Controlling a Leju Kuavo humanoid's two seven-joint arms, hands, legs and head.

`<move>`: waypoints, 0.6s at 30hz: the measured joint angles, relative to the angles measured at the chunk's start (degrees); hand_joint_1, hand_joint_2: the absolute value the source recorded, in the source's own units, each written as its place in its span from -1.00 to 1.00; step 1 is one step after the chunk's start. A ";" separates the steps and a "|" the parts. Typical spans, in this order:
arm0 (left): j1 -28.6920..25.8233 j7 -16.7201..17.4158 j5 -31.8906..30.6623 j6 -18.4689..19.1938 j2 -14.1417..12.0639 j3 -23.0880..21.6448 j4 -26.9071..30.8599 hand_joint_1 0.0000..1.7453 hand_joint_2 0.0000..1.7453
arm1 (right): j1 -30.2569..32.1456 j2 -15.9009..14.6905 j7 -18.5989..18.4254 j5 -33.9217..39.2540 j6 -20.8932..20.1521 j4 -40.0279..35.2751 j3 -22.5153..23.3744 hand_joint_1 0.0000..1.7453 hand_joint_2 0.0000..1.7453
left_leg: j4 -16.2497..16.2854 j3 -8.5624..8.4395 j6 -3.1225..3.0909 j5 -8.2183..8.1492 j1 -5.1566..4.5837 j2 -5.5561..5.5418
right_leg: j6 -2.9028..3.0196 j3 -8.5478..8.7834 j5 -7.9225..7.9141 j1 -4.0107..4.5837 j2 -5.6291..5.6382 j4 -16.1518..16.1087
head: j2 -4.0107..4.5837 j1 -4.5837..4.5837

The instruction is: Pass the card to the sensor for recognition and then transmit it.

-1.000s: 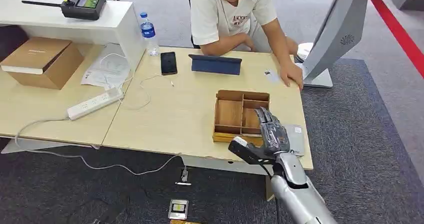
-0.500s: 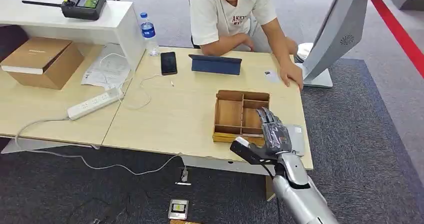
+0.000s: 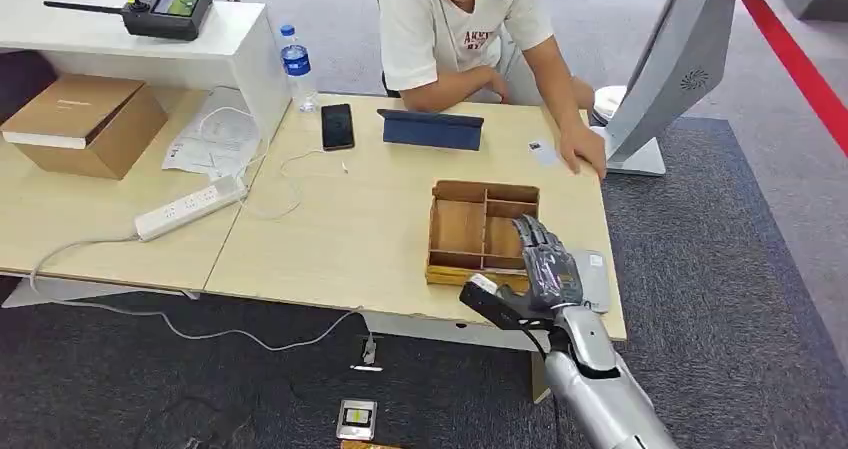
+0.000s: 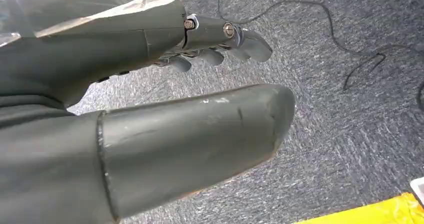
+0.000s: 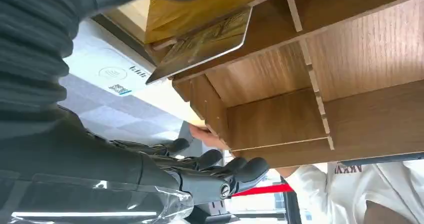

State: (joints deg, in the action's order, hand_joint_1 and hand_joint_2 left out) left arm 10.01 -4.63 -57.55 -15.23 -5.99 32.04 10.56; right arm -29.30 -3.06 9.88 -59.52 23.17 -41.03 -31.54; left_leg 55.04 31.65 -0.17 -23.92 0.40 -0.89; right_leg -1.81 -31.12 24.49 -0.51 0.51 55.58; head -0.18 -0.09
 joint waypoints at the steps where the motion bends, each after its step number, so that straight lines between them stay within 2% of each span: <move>1: 0.00 -0.04 0.00 0.00 0.00 0.00 0.00 -1.00 -1.00 | 0.00 0.02 0.20 0.07 -0.40 0.00 0.00 1.00 1.00 | 0.00 0.00 0.00 0.00 0.00 0.00 | 0.00 0.00 0.00 0.00 0.00 0.00 | 0.00 0.00; 18: -0.01 -0.22 -0.09 0.35 0.00 0.00 0.00 -1.00 -1.00 | 0.03 0.81 0.87 1.16 -3.76 0.00 -0.07 1.00 1.00 | 0.00 -0.01 0.00 0.00 0.00 0.00 | 0.00 0.00 0.00 0.00 0.00 0.00 | -0.02 0.00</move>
State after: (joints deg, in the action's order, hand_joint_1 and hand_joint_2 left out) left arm 9.99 -4.85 -57.64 -14.88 -5.99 32.04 10.56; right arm -29.27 -2.25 10.75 -58.36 19.41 -41.03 -31.60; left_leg 55.04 31.65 -0.17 -23.92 0.39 -0.89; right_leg -1.81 -31.13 24.49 -0.51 0.52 55.58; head -0.20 -0.09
